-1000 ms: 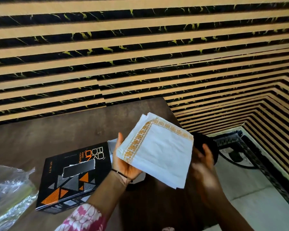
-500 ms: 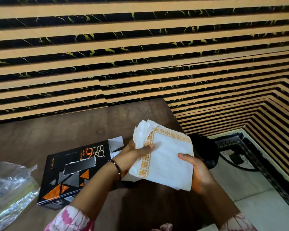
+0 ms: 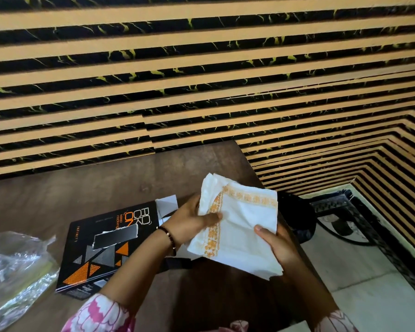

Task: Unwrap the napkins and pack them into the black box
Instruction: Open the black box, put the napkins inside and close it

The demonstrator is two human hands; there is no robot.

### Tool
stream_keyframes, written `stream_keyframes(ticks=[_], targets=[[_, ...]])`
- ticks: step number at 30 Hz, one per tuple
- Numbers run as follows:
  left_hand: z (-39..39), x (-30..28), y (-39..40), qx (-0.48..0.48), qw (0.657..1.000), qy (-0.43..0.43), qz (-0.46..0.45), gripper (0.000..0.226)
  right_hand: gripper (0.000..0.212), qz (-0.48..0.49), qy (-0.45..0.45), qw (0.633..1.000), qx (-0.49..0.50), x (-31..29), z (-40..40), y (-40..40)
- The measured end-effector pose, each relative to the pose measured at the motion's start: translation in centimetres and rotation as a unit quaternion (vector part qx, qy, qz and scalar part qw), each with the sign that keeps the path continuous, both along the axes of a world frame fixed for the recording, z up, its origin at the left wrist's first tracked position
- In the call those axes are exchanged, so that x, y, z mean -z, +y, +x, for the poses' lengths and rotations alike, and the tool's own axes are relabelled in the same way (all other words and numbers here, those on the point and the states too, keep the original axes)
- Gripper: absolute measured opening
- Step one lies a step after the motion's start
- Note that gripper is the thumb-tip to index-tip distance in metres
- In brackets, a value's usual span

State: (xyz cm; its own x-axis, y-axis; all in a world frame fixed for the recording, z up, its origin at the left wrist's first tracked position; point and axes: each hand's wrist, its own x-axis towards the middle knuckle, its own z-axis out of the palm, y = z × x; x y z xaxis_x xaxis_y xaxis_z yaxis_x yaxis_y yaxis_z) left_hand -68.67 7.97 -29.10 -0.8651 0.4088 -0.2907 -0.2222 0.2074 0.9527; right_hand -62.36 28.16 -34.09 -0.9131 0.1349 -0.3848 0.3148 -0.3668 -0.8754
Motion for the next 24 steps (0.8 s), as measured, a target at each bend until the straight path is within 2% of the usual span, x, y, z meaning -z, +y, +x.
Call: stream_keyframes(ticks=[1, 2, 5, 6, 8, 10, 15, 17, 21, 24], targets=[[0.0, 0.0, -0.2, 0.000, 1.000, 0.007, 0.002, 0.049, 0.041, 0.013, 0.017, 1.000, 0.000, -0.1, 0.0, 0.0], [0.0, -0.1, -0.5, -0.005, 1.000, 0.013, 0.018, 0.051, 0.045, 0.009, 0.034, 0.999, -0.007, -0.5, 0.1, 0.0], [0.2, -0.7, -0.8, -0.005, 0.997, 0.008, 0.077, 0.043, 0.085, -0.111, 0.050, 0.991, -0.059, -1.0, 0.4, 0.4], [0.3, -0.6, -0.8, 0.001, 0.997, 0.001, 0.082, 0.039, 0.087, -0.143, 0.037, 0.986, -0.078, -1.3, 0.5, 0.2], [0.4, -0.6, -0.7, 0.013, 0.996, -0.012, 0.083, 0.039, 0.076, -0.186, 0.015, 0.977, -0.102, -1.0, 0.6, 0.0], [0.3, -0.4, -0.8, 0.022, 0.996, -0.027, 0.085, 0.048, 0.065, -0.210, 0.000, 0.970, -0.123, -0.9, 0.6, 0.0], [0.1, 0.1, -1.4, 0.007, 0.985, -0.061, 0.163, 0.053, 0.062, -0.257, -0.032, 0.958, -0.125, -1.1, 0.9, 0.0], [0.1, 0.5, -1.2, -0.032, 0.989, -0.035, 0.139, 0.050, 0.055, -0.250, -0.035, 0.959, -0.127, -1.3, 1.0, -0.3], [0.1, 1.2, -1.4, -0.090, 0.994, 0.032, 0.060, 0.039, 0.022, -0.181, -0.081, 0.971, -0.132, -1.3, 0.7, 0.1], [0.3, 1.6, -1.8, -0.082, 0.996, 0.044, 0.013, 0.035, 0.024, -0.136, -0.069, 0.979, -0.137, -0.7, 0.5, 0.3]])
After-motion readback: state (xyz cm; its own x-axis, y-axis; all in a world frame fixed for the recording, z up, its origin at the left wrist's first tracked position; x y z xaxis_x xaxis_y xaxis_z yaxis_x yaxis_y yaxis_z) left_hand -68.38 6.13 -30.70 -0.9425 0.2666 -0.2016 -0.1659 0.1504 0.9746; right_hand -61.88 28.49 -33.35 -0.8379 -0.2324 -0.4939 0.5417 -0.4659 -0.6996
